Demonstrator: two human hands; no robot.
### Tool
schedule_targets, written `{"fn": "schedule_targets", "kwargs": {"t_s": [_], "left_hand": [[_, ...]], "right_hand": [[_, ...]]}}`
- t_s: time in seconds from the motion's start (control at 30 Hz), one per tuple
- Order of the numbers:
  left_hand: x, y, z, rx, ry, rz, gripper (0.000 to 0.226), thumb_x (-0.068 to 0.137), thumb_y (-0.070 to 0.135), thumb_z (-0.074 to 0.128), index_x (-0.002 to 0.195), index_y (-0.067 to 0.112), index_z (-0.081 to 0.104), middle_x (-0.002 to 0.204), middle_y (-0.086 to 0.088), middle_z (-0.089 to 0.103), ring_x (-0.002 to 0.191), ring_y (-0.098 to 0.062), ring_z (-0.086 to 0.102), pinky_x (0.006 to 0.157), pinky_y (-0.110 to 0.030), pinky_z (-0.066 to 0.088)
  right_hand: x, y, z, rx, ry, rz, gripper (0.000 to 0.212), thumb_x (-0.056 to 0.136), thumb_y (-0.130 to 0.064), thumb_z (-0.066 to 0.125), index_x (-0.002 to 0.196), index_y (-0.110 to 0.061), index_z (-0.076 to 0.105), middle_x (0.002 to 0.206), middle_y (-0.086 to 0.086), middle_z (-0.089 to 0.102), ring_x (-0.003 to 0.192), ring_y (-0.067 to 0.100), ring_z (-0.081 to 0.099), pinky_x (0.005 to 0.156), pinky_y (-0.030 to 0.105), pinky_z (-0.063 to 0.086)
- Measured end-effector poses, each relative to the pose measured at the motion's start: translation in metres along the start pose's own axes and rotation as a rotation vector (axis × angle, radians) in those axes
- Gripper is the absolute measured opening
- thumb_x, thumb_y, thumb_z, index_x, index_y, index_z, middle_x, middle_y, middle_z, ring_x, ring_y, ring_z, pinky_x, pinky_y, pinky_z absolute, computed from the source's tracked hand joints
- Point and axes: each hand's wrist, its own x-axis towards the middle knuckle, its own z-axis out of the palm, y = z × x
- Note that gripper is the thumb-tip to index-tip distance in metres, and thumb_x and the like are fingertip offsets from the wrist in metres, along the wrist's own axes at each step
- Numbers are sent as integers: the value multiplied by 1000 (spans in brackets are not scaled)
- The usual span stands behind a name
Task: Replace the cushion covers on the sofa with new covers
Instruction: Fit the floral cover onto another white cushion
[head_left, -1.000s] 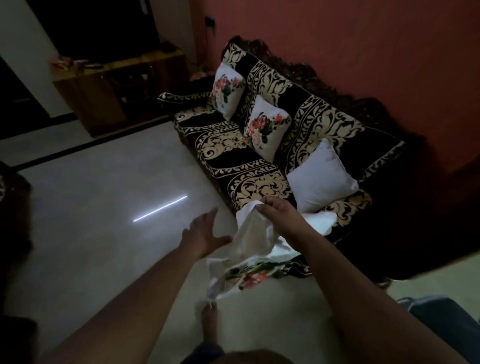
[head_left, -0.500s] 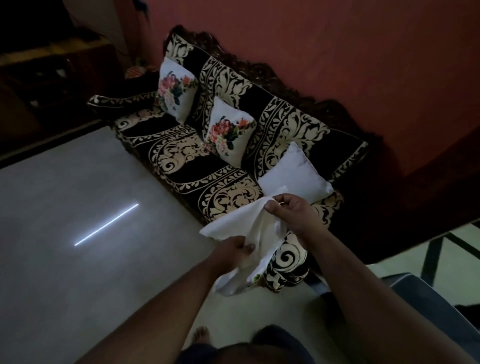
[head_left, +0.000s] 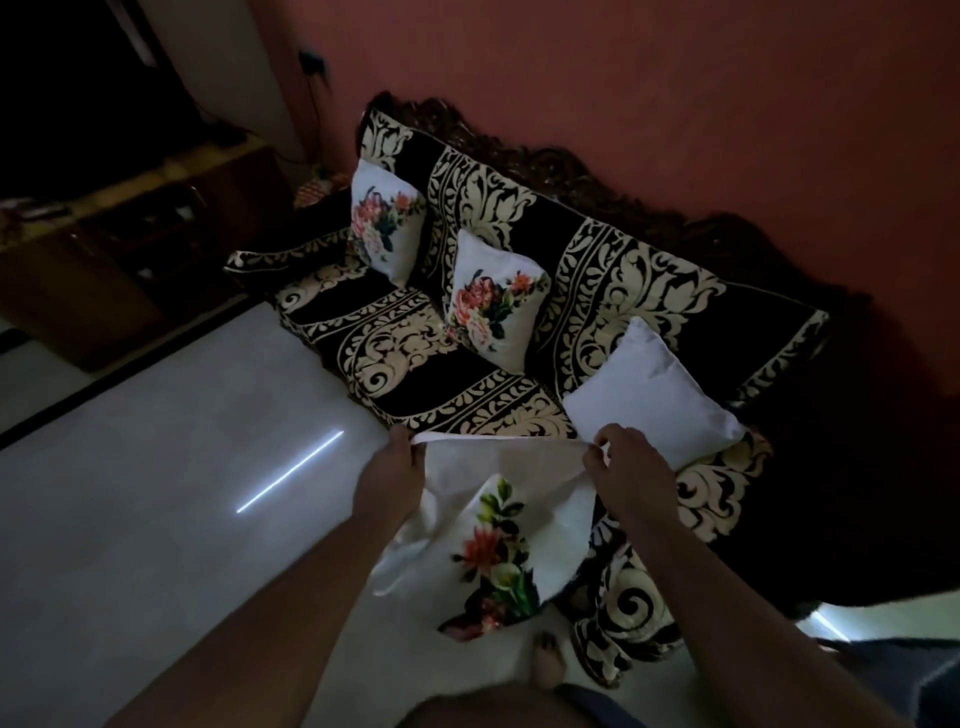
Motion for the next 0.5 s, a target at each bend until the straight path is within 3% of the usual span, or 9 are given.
{"fn": "schedule_targets", "kwargs": {"t_s": [0.1, 0.17, 0.23, 0.33, 0.43, 0.5], "left_hand": [[23, 11, -14, 188, 114, 53, 30, 107, 38, 41, 115, 12, 51, 90, -17, 69, 82, -40, 66, 65, -37, 39], [36, 17, -20, 262, 171, 61, 30, 108, 40, 36, 112, 15, 52, 86, -13, 68, 79, -37, 66, 63, -36, 38], [48, 19, -21, 258, 177, 4, 31, 108, 41, 33, 113, 17, 51, 87, -11, 67, 79, -36, 65, 63, -35, 40], [71, 14, -14, 24, 177, -190, 38, 102, 52, 28, 107, 25, 53, 86, -9, 70, 80, -35, 67, 71, -40, 53], [106, 0, 1, -252, 183, -311, 46, 88, 68, 20, 91, 32, 49, 82, -7, 68, 78, -34, 69, 76, -51, 59], [131, 4, 3, -337, 227, -320, 42, 90, 69, 24, 88, 34, 48, 89, -8, 65, 85, -35, 67, 76, -54, 59]], "right_hand": [[24, -1, 25, -80, -66, 111, 38, 101, -48, 44, 95, -15, 63, 94, 9, 67, 88, 32, 64, 68, 35, 45], [41, -10, 37, 61, -109, 215, 43, 103, -42, 40, 90, -11, 66, 94, 13, 69, 89, 33, 64, 70, 35, 44], [57, -21, 48, 297, -132, 341, 42, 101, -38, 40, 97, -8, 69, 102, 16, 69, 93, 33, 62, 79, 37, 46], [83, -46, 59, 646, -74, 554, 45, 93, -38, 40, 117, -10, 66, 118, 12, 66, 100, 32, 58, 90, 39, 47], [113, -76, 62, 846, 54, 633, 30, 101, -24, 41, 117, -8, 60, 115, 9, 61, 99, 29, 54, 85, 38, 44], [131, -93, 63, 888, 148, 610, 25, 104, -24, 40, 113, -8, 58, 114, 12, 62, 102, 31, 56, 86, 41, 44]]}}
